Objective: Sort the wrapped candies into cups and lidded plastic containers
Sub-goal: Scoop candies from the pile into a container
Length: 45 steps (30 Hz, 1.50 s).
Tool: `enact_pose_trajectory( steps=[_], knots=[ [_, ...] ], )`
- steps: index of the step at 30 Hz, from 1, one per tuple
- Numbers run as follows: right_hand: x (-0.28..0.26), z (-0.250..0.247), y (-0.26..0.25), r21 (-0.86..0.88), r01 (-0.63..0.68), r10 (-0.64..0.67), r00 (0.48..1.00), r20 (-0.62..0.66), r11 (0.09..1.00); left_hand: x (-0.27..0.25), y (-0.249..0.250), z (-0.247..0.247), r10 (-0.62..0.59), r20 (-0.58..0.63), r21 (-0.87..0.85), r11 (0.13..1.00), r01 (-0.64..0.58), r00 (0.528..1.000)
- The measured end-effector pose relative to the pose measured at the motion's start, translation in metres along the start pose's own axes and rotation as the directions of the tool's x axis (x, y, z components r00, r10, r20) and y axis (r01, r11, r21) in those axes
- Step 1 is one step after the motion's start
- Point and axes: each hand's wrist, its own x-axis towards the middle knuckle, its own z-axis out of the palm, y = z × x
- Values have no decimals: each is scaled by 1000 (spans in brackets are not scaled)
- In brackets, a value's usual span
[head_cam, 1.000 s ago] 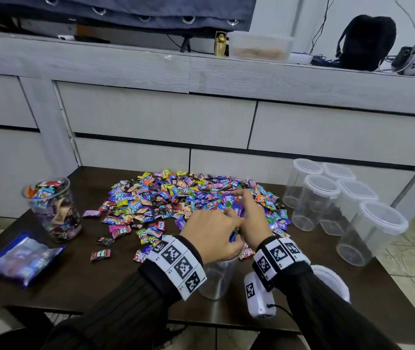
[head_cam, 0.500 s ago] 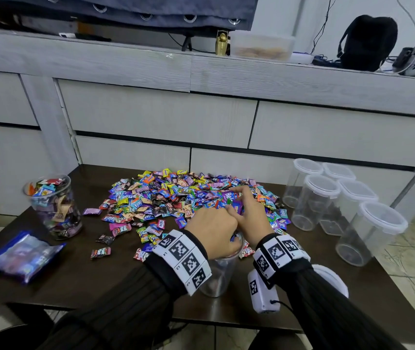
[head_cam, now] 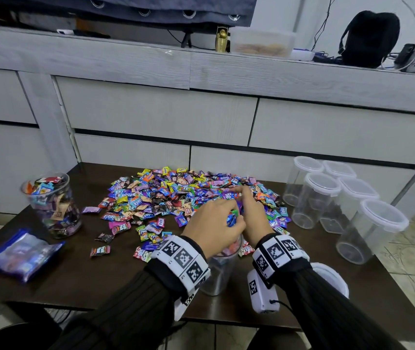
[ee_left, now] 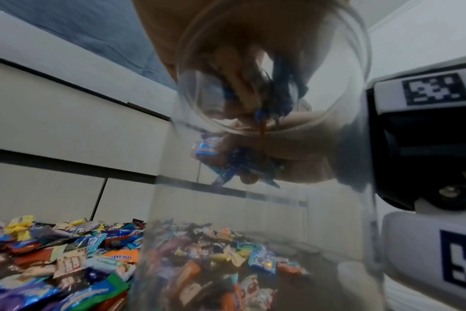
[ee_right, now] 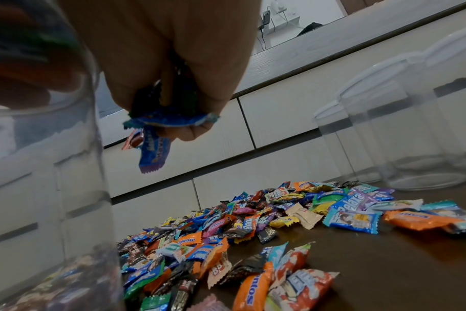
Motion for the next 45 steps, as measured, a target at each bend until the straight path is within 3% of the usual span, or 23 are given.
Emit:
enact_pose_trajectory(
  steps=[10, 14, 16, 25, 29, 31, 36, 40, 45],
  knots=[
    [1, -10, 12, -3, 31, -31, 997, -74, 1000, -5, -12, 1, 99, 30, -115, 989, -95, 995],
    [-1, -16, 12, -15, 59, -60, 994, -96, 998, -7, -14, 4, 115, 5, 103, 988, -115, 993],
    [-1, -18, 12, -11, 48, -49, 994, -100, 999, -7, -15, 2, 85, 21, 129, 988, -87, 996],
    [-2, -22, 11, 6, 9, -8, 994, -105, 1000, -9, -30, -1, -75, 142, -79, 993, 87, 987],
    [-3, -22, 10, 10, 0, 1, 995, -95, 1000, -11, -31, -1, -92, 147, -213, 969, 122, 985],
    [-3, -23, 8, 11, 7, -6, 995, -97, 1000, -13, -31, -2, -124, 127, -331, 930, 160, 984],
    [-1, -32, -7, 51, 71, -63, 987, -150, 996, -30, -48, -4, -134, 139, -677, 711, 193, 981],
    [-2, -30, -29, 150, 179, -142, 964, -226, 972, -43, -63, -4, -55, 220, -643, 743, 187, 974],
    [-18, -8, -45, 300, 275, -199, 945, -260, 913, -43, -73, 7, -83, 232, -594, 777, 208, 969]
  ],
)
